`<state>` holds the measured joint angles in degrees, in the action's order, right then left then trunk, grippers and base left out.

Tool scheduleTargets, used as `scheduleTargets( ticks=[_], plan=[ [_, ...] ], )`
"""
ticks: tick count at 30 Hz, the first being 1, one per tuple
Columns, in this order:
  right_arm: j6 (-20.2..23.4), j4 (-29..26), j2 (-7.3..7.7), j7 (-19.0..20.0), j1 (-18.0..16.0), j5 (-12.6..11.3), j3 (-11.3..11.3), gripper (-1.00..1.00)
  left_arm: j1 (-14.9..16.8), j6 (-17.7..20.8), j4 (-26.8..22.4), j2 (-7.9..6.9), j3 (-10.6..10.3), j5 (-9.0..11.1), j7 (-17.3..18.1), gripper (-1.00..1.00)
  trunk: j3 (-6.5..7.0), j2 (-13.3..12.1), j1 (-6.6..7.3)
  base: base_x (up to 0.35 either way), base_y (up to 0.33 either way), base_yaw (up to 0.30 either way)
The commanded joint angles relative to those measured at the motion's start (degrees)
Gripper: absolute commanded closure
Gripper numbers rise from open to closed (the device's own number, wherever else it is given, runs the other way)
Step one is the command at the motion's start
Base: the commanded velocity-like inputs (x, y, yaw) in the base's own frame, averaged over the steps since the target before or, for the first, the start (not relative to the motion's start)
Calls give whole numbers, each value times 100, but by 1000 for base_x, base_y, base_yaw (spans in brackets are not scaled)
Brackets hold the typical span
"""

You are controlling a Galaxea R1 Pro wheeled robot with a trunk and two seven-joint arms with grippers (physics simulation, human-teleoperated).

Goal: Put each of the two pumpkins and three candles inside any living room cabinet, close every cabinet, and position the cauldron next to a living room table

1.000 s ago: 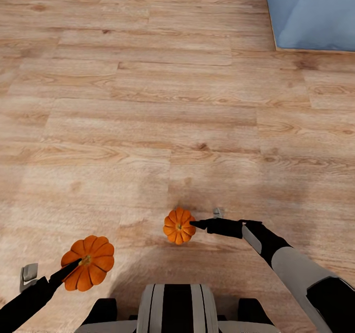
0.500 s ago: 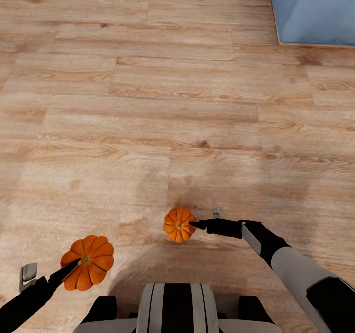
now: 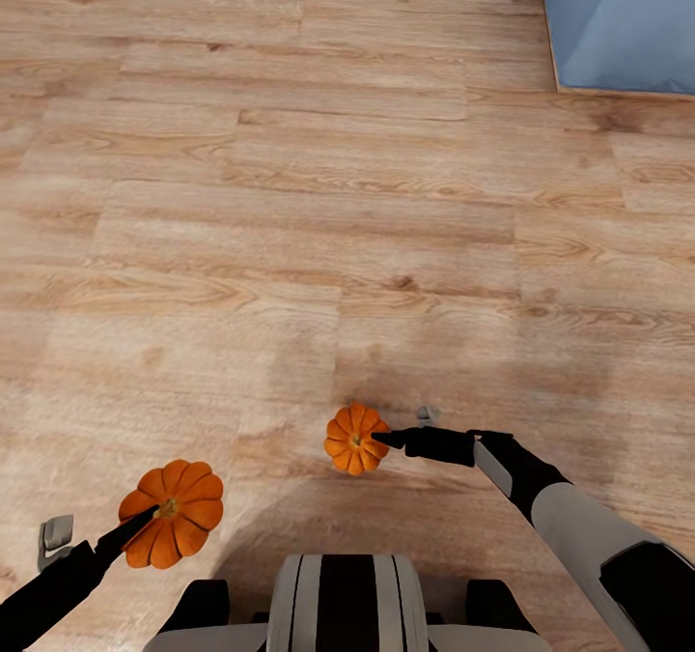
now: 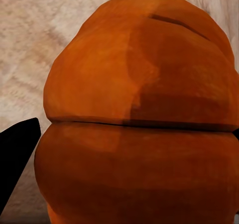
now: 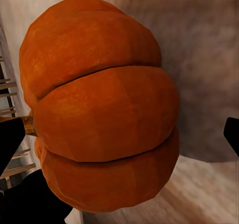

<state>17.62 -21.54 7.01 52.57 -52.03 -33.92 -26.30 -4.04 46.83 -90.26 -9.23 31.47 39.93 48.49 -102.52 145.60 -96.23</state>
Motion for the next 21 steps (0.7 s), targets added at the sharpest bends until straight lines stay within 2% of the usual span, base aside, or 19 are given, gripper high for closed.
scheduleTargets(
  ticks=[1,21],
  plan=[
    [-2,0,1,-1,0,0,1,-100,0,-2,0,0,0,5,2,100,0,0,0,0,0,7],
    [-1,0,1,-2,0,-1,8,-100,0,-16,0,0,-8,6,4,100,0,0,0,0,0,6]
  ],
)
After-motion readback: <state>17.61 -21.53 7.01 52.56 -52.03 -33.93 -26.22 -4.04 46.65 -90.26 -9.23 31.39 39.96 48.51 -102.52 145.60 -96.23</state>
